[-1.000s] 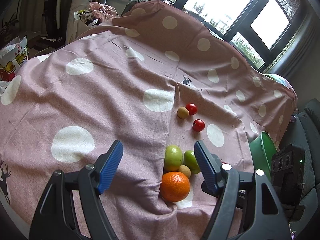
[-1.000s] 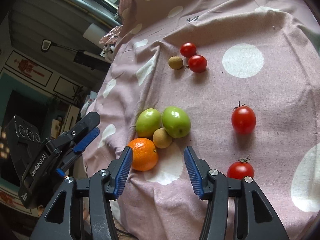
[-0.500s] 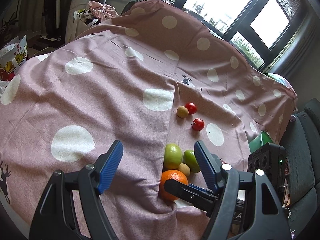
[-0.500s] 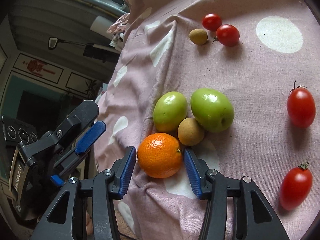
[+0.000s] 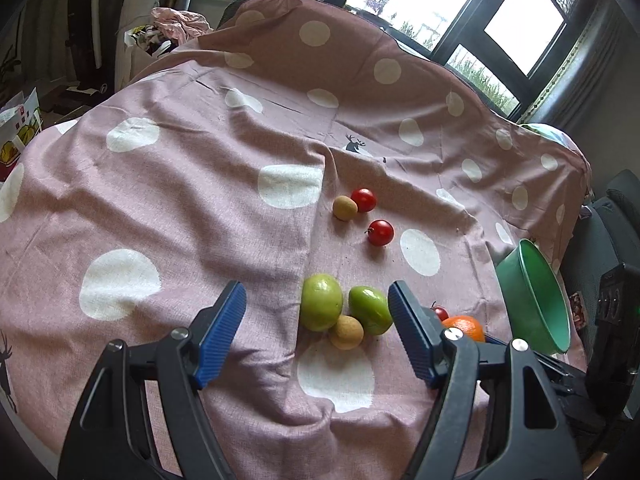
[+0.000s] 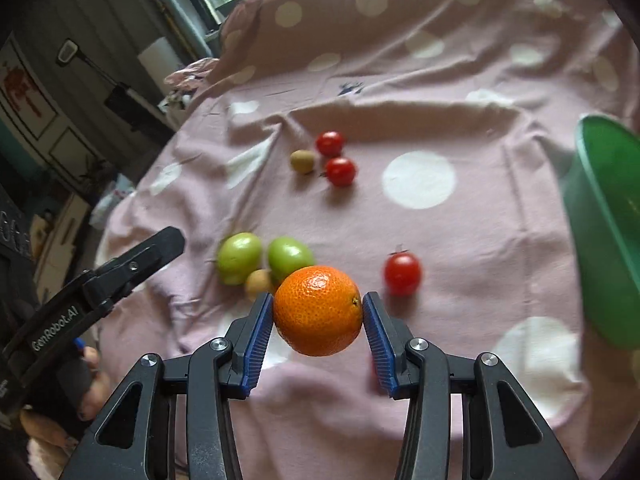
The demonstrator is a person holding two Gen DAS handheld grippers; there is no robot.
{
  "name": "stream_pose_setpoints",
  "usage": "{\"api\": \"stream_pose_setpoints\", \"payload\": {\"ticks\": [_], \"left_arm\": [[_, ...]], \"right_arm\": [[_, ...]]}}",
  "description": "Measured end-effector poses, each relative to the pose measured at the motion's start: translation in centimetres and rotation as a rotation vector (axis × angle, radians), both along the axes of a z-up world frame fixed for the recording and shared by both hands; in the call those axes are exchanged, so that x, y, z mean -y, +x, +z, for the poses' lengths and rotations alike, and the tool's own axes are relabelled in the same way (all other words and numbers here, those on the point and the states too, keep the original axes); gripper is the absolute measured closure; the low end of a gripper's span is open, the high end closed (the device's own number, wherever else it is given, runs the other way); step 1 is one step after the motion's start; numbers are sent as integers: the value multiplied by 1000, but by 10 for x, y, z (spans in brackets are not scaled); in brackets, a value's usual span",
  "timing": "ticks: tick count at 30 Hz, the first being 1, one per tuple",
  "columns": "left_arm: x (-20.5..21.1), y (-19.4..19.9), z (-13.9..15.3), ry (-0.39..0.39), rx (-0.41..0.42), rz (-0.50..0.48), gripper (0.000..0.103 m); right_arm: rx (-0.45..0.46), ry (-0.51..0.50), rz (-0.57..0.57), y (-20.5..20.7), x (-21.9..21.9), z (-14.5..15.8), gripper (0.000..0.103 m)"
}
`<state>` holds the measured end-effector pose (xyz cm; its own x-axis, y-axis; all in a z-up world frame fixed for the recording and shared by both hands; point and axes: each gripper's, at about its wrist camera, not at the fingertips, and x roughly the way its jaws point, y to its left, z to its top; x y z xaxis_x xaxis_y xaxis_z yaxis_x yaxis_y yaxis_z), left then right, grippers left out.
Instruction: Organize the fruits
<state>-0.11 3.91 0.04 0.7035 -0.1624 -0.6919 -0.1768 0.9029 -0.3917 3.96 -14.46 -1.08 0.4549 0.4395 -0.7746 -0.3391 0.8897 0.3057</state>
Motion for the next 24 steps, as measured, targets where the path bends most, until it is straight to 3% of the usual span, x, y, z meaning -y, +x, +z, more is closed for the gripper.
{"api": "stream_pose_setpoints", "payload": {"ticks": [9, 13, 20, 24], "left_arm": [[16, 3, -5, 38, -17, -38, 30], [18, 4, -6, 41, -21, -43, 30], [12, 3, -7, 34, -27, -27, 30], [12, 3, -6, 30, -23, -27, 30]], "right_arm": [[30, -200, -4, 5, -4, -12, 55], [-25, -161, 36, 6, -12, -23, 55], [-43, -166, 44, 4, -12, -20, 55], [-16, -110, 34, 2, -3, -10, 41]]}}
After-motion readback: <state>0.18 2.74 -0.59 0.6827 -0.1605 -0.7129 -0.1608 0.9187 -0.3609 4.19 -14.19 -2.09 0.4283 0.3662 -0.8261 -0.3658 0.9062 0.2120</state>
